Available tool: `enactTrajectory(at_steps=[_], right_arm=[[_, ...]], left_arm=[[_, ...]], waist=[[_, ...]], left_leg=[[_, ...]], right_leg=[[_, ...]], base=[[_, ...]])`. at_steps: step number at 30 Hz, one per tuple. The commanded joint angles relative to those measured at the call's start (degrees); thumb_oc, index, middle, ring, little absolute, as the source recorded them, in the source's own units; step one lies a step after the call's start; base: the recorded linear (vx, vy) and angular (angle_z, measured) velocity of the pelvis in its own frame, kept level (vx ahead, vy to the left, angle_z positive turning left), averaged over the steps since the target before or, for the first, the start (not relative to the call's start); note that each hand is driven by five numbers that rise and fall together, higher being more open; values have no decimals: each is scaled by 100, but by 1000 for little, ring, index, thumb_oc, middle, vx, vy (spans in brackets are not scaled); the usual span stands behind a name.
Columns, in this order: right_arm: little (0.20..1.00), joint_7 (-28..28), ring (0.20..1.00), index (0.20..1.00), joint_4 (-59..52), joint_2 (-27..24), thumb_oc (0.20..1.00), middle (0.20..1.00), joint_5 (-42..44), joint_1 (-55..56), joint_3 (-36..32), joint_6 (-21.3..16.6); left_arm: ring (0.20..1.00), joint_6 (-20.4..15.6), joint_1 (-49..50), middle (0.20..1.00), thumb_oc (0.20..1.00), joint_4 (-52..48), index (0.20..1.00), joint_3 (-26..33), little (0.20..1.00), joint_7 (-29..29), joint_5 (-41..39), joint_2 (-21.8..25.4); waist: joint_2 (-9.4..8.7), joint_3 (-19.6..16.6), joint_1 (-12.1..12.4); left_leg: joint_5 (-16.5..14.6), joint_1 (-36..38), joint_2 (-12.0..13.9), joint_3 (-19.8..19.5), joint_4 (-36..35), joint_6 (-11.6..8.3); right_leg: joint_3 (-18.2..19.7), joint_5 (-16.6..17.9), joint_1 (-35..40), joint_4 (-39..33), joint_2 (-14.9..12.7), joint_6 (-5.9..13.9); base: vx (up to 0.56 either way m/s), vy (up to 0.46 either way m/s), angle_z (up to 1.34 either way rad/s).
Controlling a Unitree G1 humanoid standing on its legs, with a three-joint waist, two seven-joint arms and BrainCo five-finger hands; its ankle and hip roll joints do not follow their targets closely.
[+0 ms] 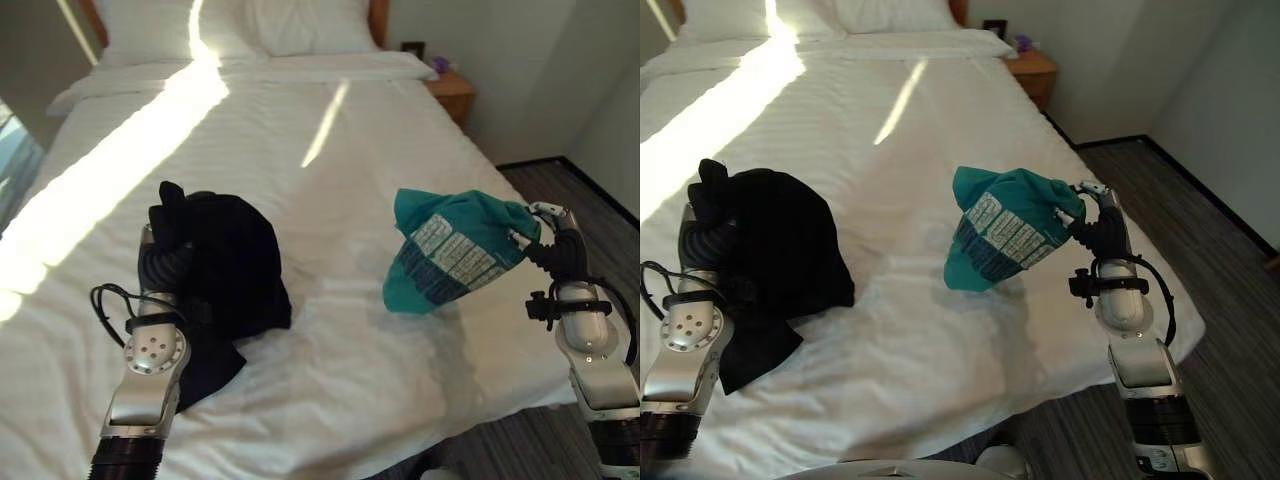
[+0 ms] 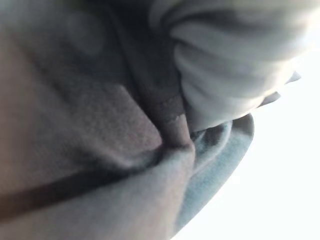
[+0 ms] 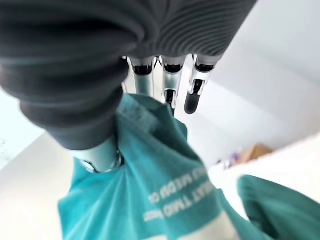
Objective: Pick up bed clothes into laundry basket.
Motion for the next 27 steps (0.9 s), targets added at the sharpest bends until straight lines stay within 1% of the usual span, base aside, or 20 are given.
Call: enactTrajectory(at_steps=[1,3,4,5,6,7,8,9,10,11,12,14,15,17,18,20,21,22,25,27], right_arm=[[200,-60,200,200,-948,-91,200,200,153,-55,-551,-546],[200,-155,200,200,-1327,-24,200,200,19,47,-779,-728],[200,-184,200,200,-1486,-39,200,200,-69,99,-842,-788],[200,-209,200,200,-1518,-96,200,200,-128,67,-734,-850],[200,-227,200,200,-1498,-120,200,200,-136,55,-742,-861],[200,-198,200,200,-1333,-257,200,200,-149,-16,-586,-870],[200,-166,200,200,-1285,-310,200,200,-141,-8,-548,-877],[200,-166,200,200,-1281,-313,200,200,-139,-12,-565,-880],[200,-83,200,200,-1178,-374,200,200,-39,96,-446,-876],[200,-82,200,200,-1177,-376,200,200,-36,93,-460,-877],[200,-105,200,200,-1071,-342,200,200,-18,87,-380,-850],[200,-136,200,200,-802,-318,200,200,-95,-26,-136,-753],[200,-135,200,200,-699,-327,200,200,-183,-86,-6,-712],[200,-237,200,200,-759,-253,200,200,-436,212,-59,-629],[200,-232,200,200,-729,-182,200,200,-479,316,-61,-601],[200,-197,200,200,-568,-28,200,200,-595,616,-50,-526],[200,-210,200,200,-267,-18,200,200,-745,616,82,-404],[200,-216,200,200,-257,-20,200,200,-747,614,95,-409],[200,-117,200,200,363,-46,200,200,-784,646,289,-191],[200,-121,200,200,726,-157,200,200,-951,601,367,-54]], left_arm=[[200,-604,-356,200,200,-1156,200,15,200,-294,386,-91],[200,-718,-365,200,200,-1570,200,-255,200,-408,293,-405],[200,-739,-410,200,200,-1744,200,-432,200,-434,220,-538],[200,-745,-509,200,200,-1848,200,-749,200,-363,196,-635],[200,-748,-541,200,200,-1832,200,-776,200,-342,209,-650],[200,-711,-828,200,200,-1687,200,-1100,200,-232,265,-669],[200,-692,-1044,200,200,-1557,200,-1267,200,-199,351,-637],[200,-703,-1081,200,200,-1528,200,-1287,200,-189,361,-638],[200,-635,-1512,200,200,-1355,200,-1650,200,-166,508,-627],[200,-642,-1540,200,200,-1334,200,-1665,200,-158,515,-629],[200,-614,-1690,200,200,-1268,200,-1792,200,-89,623,-596],[200,-592,-2022,200,200,-1071,200,-1972,200,100,752,-554],[200,-498,-1959,200,200,-1023,200,-2010,200,94,841,-582],[200,-544,-1824,200,200,-1141,200,-2209,200,0,621,-692],[200,-554,-1713,200,200,-1088,200,-2213,200,-18,561,-725],[200,-508,-1370,200,200,-955,200,-2312,200,-186,429,-820],[200,-445,-928,200,200,-805,200,-2301,200,-236,366,-848],[200,-449,-915,200,200,-807,200,-2295,200,-239,365,-848],[200,-302,-342,200,200,-360,200,-2159,200,-335,342,-811],[200,-242,-102,200,200,-83,200,-2091,200,-438,218,-812]], waist=[[75,-245,-215],[62,-254,-439],[59,-224,-508],[105,-111,-487],[107,-77,-445],[72,4,-350],[58,25,-345],[41,26,-338],[107,68,-412],[90,70,-401],[127,85,-373],[173,126,-159],[280,113,-130],[406,120,-145],[416,114,-193],[387,91,-205],[394,129,-123],[394,123,-115],[426,202,27],[407,195,108]], left_leg=[[-297,156,15,-104,206,-99],[-501,247,101,33,627,-190],[-497,195,263,128,1142,-279],[-288,-10,471,-242,2169,-496],[-222,-72,559,-72,2309,-478],[-583,-481,23,-1199,2523,-336],[-836,-622,-212,-1715,2417,-222],[-813,-643,-244,-1709,2407,-195],[-1140,-718,-302,-2374,2059,-163],[-1098,-728,-327,-2365,2034,-152],[-1132,-809,-434,-2815,1883,-174],[-765,-949,-1122,-4090,1024,-3],[-708,-854,-1231,-4490,726,131],[-387,-714,-1159,-4242,316,172],[-382,-615,-1190,-4181,110,228],[-406,-528,-1110,-3729,37,255],[-469,-422,-1029,-3446,37,279],[-475,-417,-1027,-3431,37,279],[-567,-330,-918,-3190,37,276],[-600,-332,-899,-3106,37,254]], right_leg=[[902,77,-7,-362,171,502],[1106,60,-62,-644,285,451],[1199,4,11,-827,409,412],[1632,-136,122,-1078,746,276],[1528,-85,70,-1050,749,202],[2183,-158,-9,-1102,909,151],[2476,-173,-64,-1089,952,180],[2473,-146,-86,-1093,921,184],[2947,-205,-104,-1094,1008,295],[2951,-175,-123,-1101,986,294],[3218,-203,-87,-1096,1032,337],[3927,-151,-116,-1121,1196,317],[4183,-193,-157,-1072,1357,276],[4407,-148,-191,-934,1471,238],[4459,-148,-313,-809,1497,260],[4431,-221,-433,-601,1498,341],[4116,-227,-550,-314,1411,411],[4132,-236,-560,-296,1414,413],[3331,-234,-752,42,1215,518],[2846,-236,-732,-37,1093,482]], base=[[163,-143,-108],[204,-129,-89],[306,-108,-68],[160,-106,-66],[167,-7,-98],[59,74,-145],[109,110,-174],[152,216,-179],[84,165,-164],[187,238,-166],[113,131,-117],[183,151,-177],[186,130,-247],[91,181,-251],[73,176,-202],[142,84,-157],[112,37,-139],[125,28,-168],[50,2,-115],[113,-9,-11]])
